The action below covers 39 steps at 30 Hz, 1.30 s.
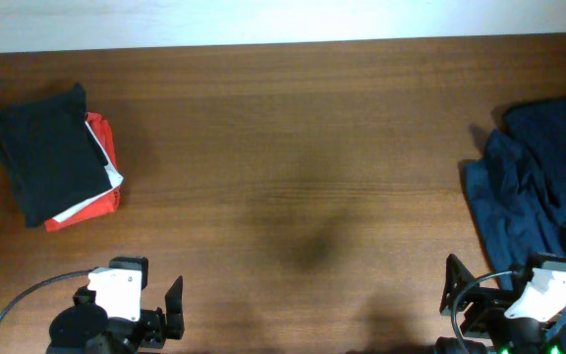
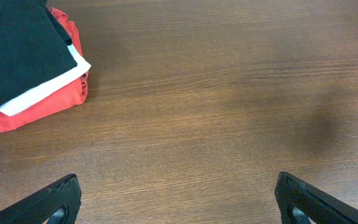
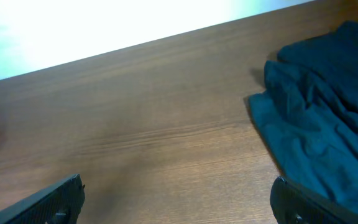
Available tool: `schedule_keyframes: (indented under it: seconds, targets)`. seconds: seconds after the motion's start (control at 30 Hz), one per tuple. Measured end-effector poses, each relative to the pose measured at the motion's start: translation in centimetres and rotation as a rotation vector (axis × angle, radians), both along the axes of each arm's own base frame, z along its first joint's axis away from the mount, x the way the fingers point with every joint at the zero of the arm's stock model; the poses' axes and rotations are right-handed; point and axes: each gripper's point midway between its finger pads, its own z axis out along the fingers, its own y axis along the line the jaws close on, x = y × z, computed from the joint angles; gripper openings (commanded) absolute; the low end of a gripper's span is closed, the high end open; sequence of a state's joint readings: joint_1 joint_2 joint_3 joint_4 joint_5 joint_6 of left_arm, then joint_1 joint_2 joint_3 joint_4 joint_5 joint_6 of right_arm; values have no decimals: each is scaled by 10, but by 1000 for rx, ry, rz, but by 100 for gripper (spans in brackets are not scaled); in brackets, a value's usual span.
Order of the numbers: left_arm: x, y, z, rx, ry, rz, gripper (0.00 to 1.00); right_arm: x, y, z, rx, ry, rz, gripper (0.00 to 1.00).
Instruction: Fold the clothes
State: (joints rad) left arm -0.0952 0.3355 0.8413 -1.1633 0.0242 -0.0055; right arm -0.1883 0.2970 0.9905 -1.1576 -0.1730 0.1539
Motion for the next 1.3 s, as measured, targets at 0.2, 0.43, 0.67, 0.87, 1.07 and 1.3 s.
schedule_keyframes:
  seconds: [0.2,0.43,0.67,0.87,1.07,1.3]
  targets:
    - [0,0,0,0,0,0,99,8,0,2,-82,-187,44,99]
    - [0,0,-1,2,1,2,99,85,8,-42,-159,-489,98,99]
    - [0,1,-1,2,1,2,99,108,9,-104,-218,-479,113,99]
    - [0,1,-1,2,1,2,99,108,9,-126,-219,-390,124,99]
    - [0,1,-1,2,1,2,99,108,9,-126,-219,-390,124,99]
    - [0,0,-1,2,1,2,99,108,9,-126,-219,-390,124,99]
